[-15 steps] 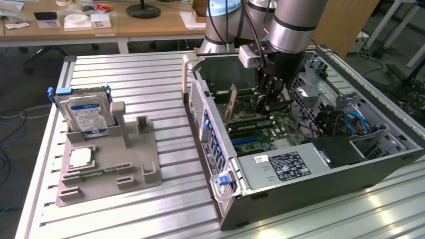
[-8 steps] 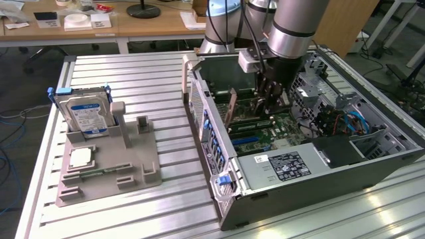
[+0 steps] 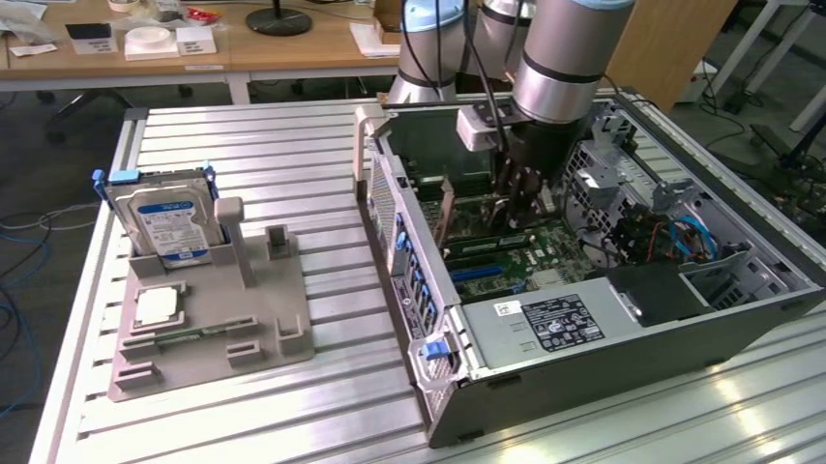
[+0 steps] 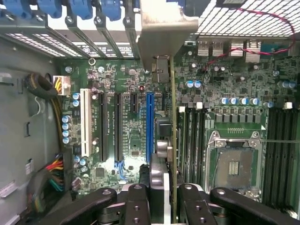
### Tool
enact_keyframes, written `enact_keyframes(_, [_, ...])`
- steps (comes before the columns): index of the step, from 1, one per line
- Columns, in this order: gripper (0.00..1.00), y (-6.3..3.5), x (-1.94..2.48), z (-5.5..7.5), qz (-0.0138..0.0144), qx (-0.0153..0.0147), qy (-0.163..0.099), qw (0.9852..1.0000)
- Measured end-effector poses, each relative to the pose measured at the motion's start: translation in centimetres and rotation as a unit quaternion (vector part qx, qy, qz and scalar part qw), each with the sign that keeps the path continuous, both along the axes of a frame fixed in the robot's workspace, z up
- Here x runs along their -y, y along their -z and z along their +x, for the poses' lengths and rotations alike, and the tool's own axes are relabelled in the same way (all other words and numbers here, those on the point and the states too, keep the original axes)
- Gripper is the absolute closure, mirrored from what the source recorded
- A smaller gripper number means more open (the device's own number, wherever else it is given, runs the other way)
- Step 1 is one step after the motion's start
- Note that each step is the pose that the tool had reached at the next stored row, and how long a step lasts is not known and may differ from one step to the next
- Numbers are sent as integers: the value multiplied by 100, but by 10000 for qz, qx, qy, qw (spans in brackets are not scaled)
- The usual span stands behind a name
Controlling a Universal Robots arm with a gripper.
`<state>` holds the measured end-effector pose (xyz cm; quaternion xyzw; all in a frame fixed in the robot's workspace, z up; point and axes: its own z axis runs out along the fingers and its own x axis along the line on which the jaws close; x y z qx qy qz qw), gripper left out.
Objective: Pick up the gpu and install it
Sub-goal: 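Insert the gpu into the slot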
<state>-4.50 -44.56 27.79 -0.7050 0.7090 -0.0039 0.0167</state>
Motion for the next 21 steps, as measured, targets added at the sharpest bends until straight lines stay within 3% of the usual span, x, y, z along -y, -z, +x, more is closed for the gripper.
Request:
enact_keyframes(7, [72, 127, 1, -46, 0, 0, 1, 10000])
enact_keyframes(12, [72, 185, 42, -54, 0, 0, 2, 10000])
enact_keyframes(21, [72, 328, 59, -119, 0, 0, 1, 10000])
